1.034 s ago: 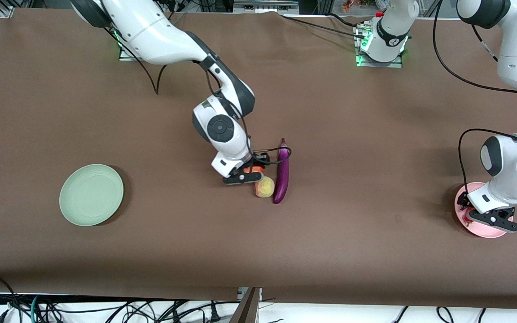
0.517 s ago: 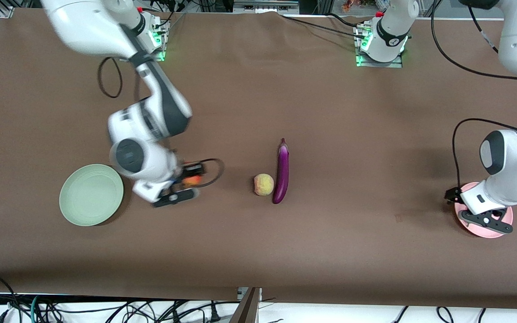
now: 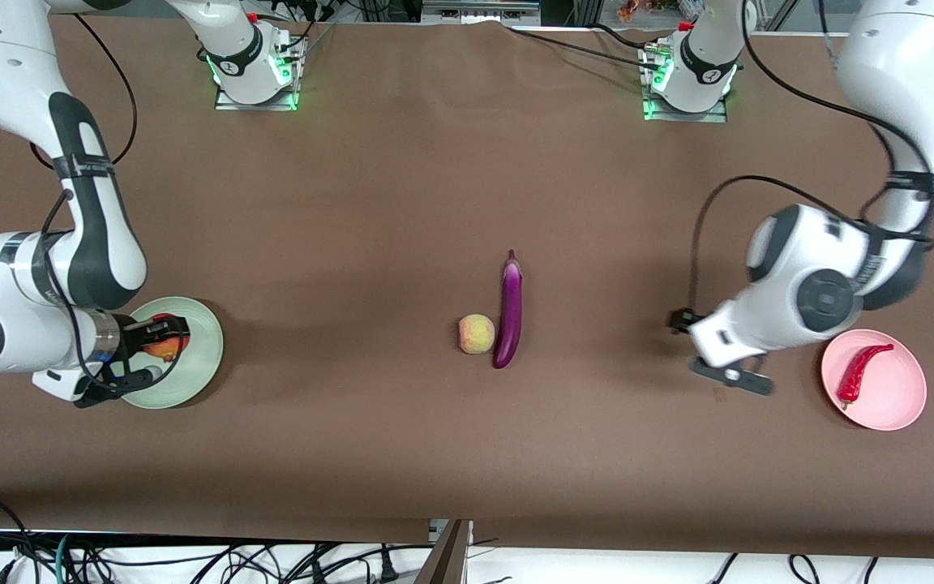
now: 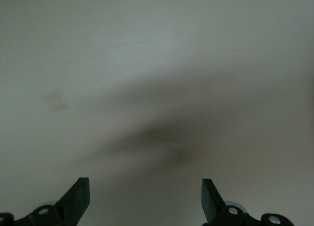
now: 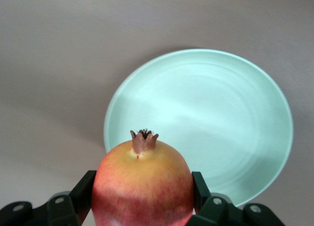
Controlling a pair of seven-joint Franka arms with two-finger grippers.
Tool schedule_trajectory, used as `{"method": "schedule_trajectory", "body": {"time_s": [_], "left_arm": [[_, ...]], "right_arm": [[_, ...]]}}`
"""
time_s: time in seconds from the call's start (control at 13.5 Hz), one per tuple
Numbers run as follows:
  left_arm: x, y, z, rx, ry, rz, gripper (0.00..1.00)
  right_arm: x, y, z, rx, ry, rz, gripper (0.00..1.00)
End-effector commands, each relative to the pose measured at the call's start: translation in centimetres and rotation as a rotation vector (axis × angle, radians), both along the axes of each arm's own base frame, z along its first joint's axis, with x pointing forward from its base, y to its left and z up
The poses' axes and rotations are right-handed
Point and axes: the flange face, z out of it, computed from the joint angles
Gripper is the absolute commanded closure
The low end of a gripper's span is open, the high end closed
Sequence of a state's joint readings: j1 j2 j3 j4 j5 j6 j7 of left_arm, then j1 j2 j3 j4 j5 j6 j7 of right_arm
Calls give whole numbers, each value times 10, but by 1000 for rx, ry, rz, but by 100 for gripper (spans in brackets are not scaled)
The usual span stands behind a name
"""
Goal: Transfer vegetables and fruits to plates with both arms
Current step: 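Place the apple on the green plate while the left gripper reaches the eggplant, then grasp the purple eggplant with the left gripper while the right gripper reaches the peach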
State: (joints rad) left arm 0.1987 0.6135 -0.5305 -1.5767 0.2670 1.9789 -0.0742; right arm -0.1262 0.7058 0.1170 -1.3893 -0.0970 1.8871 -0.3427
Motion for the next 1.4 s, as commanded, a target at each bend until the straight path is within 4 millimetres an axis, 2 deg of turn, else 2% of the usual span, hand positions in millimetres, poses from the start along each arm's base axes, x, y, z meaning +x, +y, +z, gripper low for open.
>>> {"method": "schedule_trajectory", "body": {"time_s": [0.0,0.07,0.22,0.37,0.44,0.52,0.59,0.66,0.74,0.89,0.96,1.11,1.18,1.26,1.33], "left_arm": [[-21,-69,-9,-42,42,34,0],[-30,-101,-16,-46,34,68,0],[-51,-159,-27,-52,2,114,0],[-68,-200,-40,-74,-13,131,0],[-76,-218,-49,-80,-13,154,0],[-80,-226,-60,-73,-28,172,0],[-87,-238,-76,-59,-48,157,0],[-89,-244,-93,-51,-74,166,0],[-93,-251,-104,-53,-97,178,0],[-94,-249,-117,-22,-121,157,12],[-96,-250,-122,-14,-122,147,30],[-98,-250,-126,-10,-114,151,75],[-97,-248,-125,-7,-114,156,87],[-95,-246,-121,-5,-116,160,93],[-91,-239,-118,3,-115,170,94]], "right_arm": [[2,-24,-24,-32,-26,-7,87],[3,-31,-32,-33,-35,-3,87],[6,-56,-49,-79,-69,40,87],[6,-77,-64,-74,-89,48,86],[6,-78,-69,-71,-94,46,69],[7,-73,-70,-68,-99,30,32],[8,-69,-68,-63,-100,27,1],[11,-64,-61,-55,-106,35,0],[14,-50,-52,-31,-122,39,0],[18,-15,-34,47,-136,25,0],[23,11,-19,68,-146,2,0],[25,59,-9,76,-123,-91,0],[23,88,-7,83,-118,-134,0],[21,108,-5,92,-113,-178,0],[19,130,-1,106,-108,-210,0]]}}
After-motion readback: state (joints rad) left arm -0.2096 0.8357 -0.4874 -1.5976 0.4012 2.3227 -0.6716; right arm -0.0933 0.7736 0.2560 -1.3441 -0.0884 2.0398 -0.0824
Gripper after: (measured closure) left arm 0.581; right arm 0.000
